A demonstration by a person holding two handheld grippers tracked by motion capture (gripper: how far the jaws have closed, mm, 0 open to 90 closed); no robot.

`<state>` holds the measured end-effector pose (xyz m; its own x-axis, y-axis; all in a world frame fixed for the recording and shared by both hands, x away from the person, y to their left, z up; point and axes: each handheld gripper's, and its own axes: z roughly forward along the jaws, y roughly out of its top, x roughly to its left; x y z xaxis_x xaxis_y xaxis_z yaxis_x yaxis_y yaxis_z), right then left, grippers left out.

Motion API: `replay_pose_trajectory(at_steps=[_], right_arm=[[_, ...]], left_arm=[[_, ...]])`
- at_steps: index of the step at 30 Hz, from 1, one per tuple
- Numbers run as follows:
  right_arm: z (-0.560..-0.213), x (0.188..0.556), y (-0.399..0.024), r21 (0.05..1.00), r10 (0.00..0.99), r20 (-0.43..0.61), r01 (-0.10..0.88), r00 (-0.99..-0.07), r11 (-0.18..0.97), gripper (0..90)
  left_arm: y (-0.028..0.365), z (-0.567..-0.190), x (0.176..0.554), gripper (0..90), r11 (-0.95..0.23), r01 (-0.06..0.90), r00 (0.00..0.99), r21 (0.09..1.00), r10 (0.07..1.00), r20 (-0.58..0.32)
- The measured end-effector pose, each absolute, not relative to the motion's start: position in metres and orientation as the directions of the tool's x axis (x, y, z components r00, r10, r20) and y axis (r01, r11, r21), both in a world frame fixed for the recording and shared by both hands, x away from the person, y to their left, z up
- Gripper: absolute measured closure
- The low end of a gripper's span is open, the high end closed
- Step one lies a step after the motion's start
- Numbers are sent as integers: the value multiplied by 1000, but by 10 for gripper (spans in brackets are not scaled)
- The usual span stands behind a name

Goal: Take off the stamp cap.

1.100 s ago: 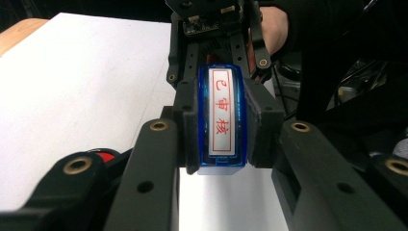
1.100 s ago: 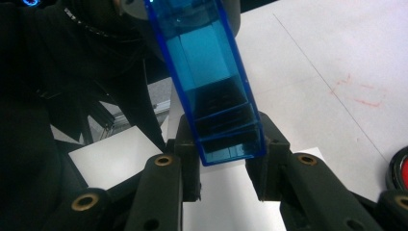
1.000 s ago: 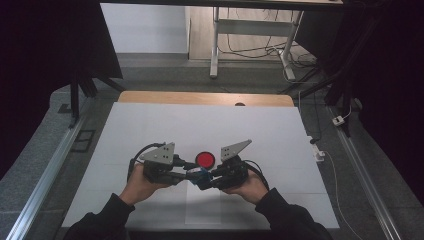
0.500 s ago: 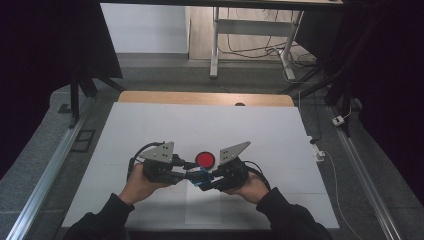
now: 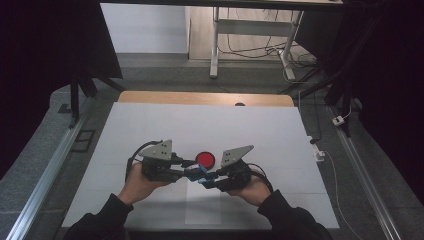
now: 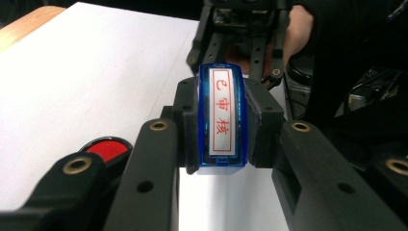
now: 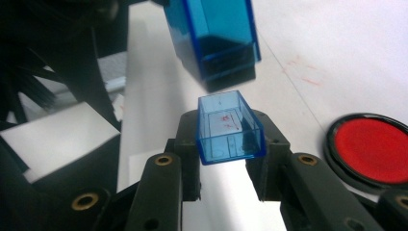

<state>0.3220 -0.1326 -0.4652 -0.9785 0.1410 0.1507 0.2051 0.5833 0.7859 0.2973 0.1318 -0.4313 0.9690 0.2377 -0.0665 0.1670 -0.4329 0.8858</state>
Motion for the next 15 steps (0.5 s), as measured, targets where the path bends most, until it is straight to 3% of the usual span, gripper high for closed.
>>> replay_pose_trajectory(at_steps=[15], right_arm=[[-456,308,-146,781,220,104,217,-970,585,687]], left_arm=[[134,-435,299,700,-436,194,963,879,257,-85]])
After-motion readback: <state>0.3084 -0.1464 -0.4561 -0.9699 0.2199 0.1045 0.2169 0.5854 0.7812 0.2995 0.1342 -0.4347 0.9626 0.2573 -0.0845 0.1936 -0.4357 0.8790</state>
